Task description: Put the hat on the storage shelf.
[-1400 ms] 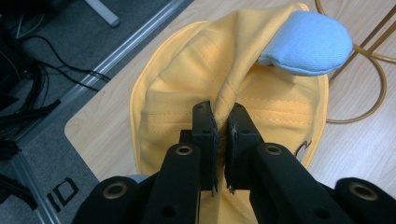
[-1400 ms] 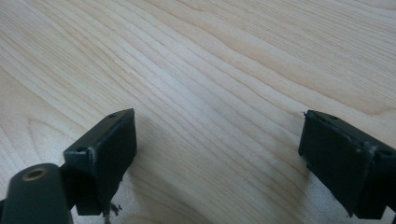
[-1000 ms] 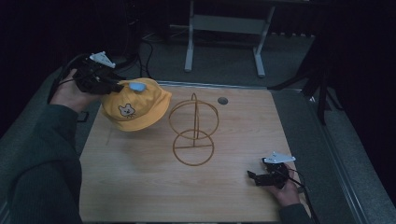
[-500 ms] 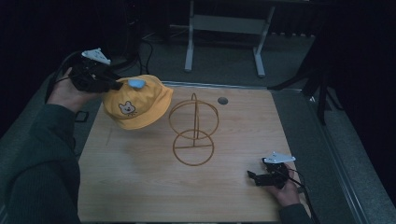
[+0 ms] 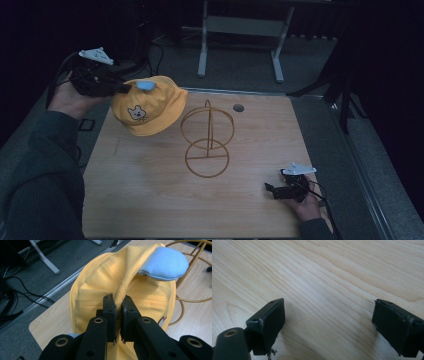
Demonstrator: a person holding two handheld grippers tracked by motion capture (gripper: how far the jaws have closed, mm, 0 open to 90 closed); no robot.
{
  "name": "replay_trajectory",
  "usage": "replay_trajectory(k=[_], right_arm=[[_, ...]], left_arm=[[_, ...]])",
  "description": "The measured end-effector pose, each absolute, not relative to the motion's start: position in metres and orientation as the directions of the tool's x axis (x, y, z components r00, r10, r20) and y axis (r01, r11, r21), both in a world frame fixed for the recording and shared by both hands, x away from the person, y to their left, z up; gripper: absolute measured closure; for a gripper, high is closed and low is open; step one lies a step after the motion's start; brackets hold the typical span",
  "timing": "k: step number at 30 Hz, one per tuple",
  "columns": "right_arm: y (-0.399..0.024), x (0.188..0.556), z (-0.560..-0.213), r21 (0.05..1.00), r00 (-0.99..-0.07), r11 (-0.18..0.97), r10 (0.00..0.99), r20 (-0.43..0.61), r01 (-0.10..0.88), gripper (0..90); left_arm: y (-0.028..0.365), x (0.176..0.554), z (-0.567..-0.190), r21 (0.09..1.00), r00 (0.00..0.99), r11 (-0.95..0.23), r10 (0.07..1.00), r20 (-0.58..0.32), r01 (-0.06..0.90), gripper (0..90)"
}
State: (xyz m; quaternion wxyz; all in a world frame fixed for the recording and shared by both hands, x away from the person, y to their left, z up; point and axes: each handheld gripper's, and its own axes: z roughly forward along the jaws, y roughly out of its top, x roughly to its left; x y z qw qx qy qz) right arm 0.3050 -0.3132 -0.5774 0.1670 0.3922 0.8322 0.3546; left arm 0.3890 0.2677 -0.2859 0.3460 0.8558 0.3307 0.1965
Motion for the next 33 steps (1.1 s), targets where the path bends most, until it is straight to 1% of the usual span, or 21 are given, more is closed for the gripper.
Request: replay_trajectory(k=[13,33], right_arm=[[-0.313,0.305,-0.577,0.721,-0.637,0.44,0.771,0.001,0.534,11.2],[-0.313,0.305,-0.577,0.721,-0.637,0.441,0.771,0.0,0.534,11.2]], left_arm=[[0.261,0.387,-0.279,0.734,0.734,-0.545,0.673,0.094,0.405,84.4],[0.237,0.384,-0.268,0.739,0.781,-0.576,0.615,0.109,0.35,84.3]])
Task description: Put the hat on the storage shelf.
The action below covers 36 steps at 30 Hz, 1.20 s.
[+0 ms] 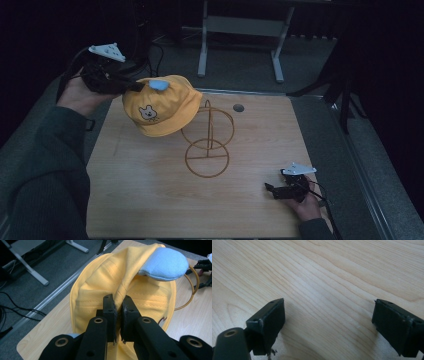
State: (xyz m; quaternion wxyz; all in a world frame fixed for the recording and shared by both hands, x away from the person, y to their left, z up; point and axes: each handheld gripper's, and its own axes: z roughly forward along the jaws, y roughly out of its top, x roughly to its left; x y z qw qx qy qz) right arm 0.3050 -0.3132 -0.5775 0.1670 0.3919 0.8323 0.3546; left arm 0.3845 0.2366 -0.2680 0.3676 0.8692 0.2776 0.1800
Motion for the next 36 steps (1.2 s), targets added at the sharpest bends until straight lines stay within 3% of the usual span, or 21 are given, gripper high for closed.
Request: replay_trajectory(k=[36], right_arm=[[-0.313,0.305,-0.577,0.721,-0.636,0.44,0.772,0.002,0.536,11.2]], left_arm=[[0.186,0.386,-0.256,0.727,0.842,-0.634,0.519,0.146,0.264,84.0]])
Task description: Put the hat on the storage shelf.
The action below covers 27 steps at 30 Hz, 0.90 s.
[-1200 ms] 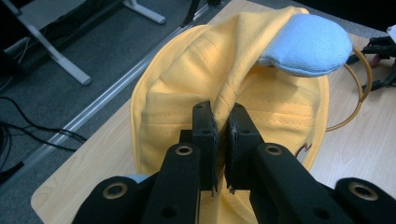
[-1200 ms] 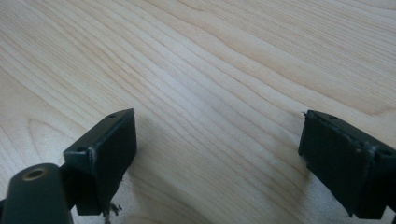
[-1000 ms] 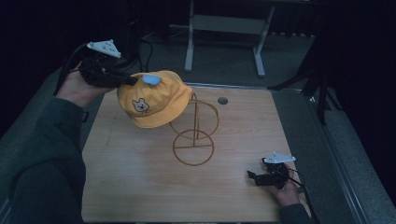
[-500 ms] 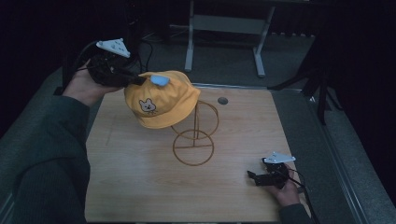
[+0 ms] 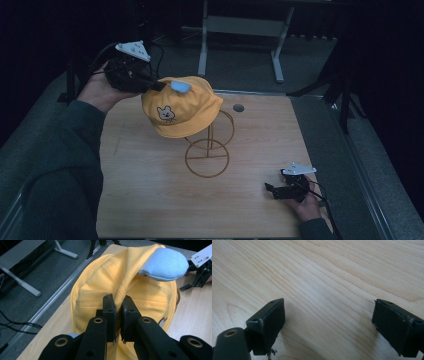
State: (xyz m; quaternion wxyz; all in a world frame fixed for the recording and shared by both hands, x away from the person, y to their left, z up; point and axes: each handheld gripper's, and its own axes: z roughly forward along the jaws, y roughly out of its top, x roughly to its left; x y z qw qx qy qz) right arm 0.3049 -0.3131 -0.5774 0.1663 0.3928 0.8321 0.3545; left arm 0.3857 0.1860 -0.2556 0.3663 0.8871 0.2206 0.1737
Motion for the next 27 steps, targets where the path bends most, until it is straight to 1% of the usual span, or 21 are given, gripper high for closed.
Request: replay_trajectory(k=[19,27], right_arm=[[-0.313,0.305,-0.577,0.719,-0.637,0.443,0.77,0.0,0.535,11.2],[-0.313,0.305,-0.577,0.72,-0.638,0.443,0.77,-0.001,0.534,11.2]], left_arm=[[0.161,0.39,-0.257,0.723,0.86,-0.646,0.489,0.146,0.245,83.5],[0.139,0.394,-0.26,0.717,0.878,-0.659,0.456,0.144,0.226,83.2]])
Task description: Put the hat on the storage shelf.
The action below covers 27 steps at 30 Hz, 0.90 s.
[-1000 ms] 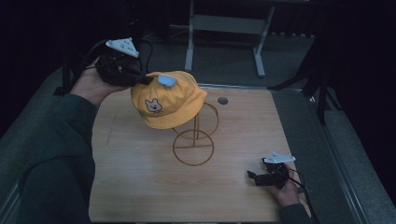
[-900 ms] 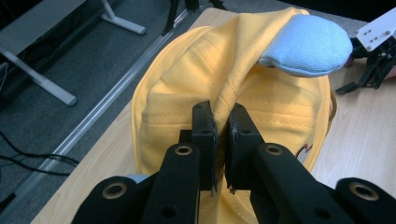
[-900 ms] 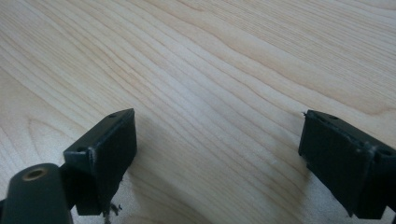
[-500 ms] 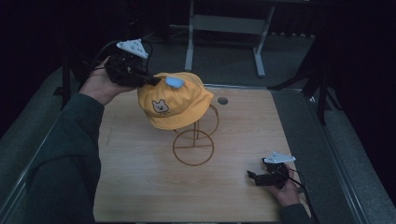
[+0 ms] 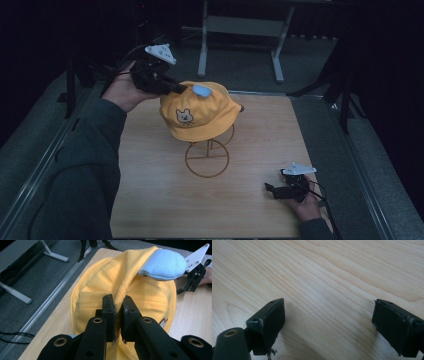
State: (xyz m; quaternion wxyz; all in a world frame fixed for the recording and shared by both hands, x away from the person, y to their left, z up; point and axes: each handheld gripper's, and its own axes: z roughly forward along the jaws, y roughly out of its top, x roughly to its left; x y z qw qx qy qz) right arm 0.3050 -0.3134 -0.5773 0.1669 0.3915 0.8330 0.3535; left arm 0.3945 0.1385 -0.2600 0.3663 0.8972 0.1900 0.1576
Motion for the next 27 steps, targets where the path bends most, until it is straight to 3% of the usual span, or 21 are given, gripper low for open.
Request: replay_trajectory(k=[16,27], right_arm=[[-0.313,0.305,-0.577,0.72,-0.638,0.444,0.77,-0.002,0.534,11.2],[-0.313,0.305,-0.578,0.722,-0.638,0.443,0.77,-0.002,0.532,11.2]], left_arm=[[0.102,0.401,-0.271,0.716,0.9,-0.668,0.414,0.133,0.201,82.0],[0.077,0.406,-0.287,0.706,0.915,-0.68,0.386,0.118,0.196,72.4]])
